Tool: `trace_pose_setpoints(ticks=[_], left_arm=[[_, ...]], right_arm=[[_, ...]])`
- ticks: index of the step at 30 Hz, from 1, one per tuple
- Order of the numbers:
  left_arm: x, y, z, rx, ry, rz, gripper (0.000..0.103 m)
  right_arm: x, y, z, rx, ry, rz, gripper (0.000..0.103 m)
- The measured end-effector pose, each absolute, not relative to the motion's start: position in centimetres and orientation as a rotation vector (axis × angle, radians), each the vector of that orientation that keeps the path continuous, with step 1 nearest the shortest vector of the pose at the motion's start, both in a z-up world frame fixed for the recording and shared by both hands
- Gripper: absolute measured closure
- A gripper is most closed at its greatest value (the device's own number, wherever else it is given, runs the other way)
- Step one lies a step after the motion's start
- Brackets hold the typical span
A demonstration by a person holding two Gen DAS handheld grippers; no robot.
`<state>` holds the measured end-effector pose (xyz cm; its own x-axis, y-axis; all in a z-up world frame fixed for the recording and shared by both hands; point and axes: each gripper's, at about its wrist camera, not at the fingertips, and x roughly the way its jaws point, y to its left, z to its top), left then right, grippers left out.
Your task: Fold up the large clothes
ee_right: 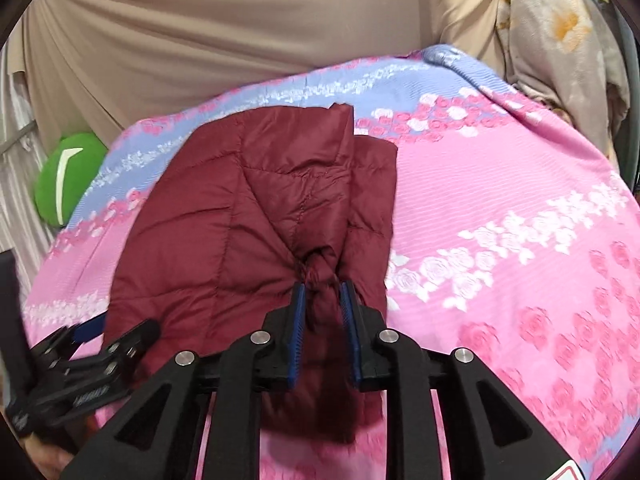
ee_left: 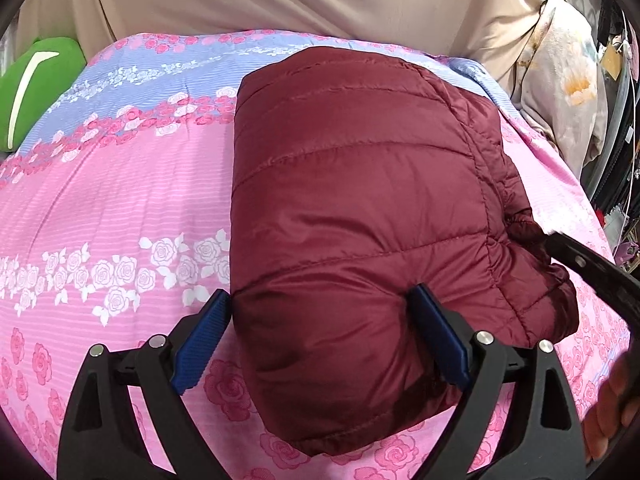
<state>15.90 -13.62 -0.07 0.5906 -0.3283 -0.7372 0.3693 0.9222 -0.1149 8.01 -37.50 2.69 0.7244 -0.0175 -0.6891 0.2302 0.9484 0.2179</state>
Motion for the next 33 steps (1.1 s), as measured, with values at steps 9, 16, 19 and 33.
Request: trace_pose_setpoints(ticks=[9, 16, 19, 33], left_arm=[[15.4, -13.9, -0.1, 0.069, 0.839, -0.403, 0.014], [15.0, -13.4, 0.3, 0.055, 0.850, -0.412, 0.011], [14.9, -12.9, 0.9, 0.011, 0.856, -0.437, 0.007], [18.6, -9.1, 3.3, -0.122, 0.866, -0.542, 0.005]], right_arm=[[7.4, -36.1, -1.6, 0.245, 0.861, -0.129, 0.082], [6.4, -36.5, 0.2, 0.294, 0.830, -0.129, 0.066], [5.2, -37.5, 2.3, 0.336, 0.755, -0.139, 0.036], [8.1, -41.2, 0.2, 0.578, 0.851, 0.021, 0.024]])
